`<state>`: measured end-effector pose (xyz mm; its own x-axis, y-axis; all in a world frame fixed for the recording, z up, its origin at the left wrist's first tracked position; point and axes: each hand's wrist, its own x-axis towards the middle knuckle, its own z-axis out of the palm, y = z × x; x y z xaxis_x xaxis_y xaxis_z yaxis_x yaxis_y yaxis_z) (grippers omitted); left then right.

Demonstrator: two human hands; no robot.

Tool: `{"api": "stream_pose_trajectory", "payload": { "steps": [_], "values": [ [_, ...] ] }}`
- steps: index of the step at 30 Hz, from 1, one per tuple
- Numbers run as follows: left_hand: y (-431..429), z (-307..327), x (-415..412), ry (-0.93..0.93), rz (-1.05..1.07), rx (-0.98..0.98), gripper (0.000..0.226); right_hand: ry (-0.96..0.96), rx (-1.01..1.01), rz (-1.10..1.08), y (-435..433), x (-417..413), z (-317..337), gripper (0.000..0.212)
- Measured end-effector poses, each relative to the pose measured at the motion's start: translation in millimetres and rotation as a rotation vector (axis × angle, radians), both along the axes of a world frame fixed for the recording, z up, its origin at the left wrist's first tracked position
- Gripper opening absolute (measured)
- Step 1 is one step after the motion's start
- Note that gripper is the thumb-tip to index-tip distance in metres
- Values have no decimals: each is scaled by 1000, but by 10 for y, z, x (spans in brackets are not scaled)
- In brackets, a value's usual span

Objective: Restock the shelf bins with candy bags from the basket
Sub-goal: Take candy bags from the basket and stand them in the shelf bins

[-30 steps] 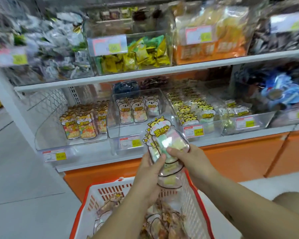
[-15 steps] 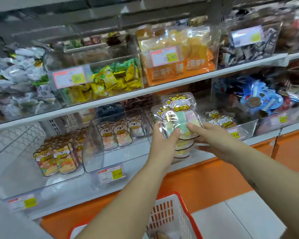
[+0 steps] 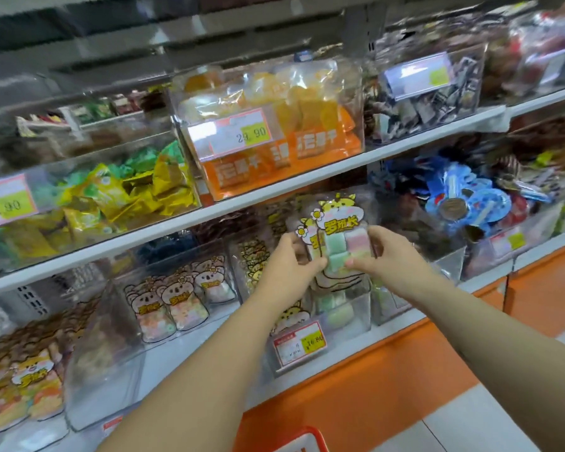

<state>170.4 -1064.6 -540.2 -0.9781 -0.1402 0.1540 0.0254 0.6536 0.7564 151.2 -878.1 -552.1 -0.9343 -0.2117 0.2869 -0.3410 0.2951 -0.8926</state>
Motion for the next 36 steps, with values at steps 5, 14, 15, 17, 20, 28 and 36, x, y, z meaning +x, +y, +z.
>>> {"api": "stream_pose_trajectory", "payload": {
  "steps": [5, 14, 15, 17, 20, 28, 36],
  "values": [
    [-212, -207, 1, -95, 105, -196, 70, 100, 564, -87, -168, -162, -92, 51],
    [-234, -84, 47, -74, 13, -358, 69, 126, 563, -68, -107, -254, -87, 105],
    [-229, -82, 57, -82, -2, -377, 63, 169, 559, -47, -112, -229, -93, 101],
    [-230, -77, 63, -81, -24, -389, 59, 254, 581, -33, -157, -179, -104, 96],
    [-238, -62, 48, -2, -50, -399, 60, 327, 583, -55, -229, -144, -92, 85],
    [-180, 1, 146, 292, -112, -500, 55, 318, 510, -68, -205, -161, -84, 90],
    [-141, -86, 72, 133, -199, -654, 69, 171, 498, -27, -195, -178, -195, 107]
  ]
}}
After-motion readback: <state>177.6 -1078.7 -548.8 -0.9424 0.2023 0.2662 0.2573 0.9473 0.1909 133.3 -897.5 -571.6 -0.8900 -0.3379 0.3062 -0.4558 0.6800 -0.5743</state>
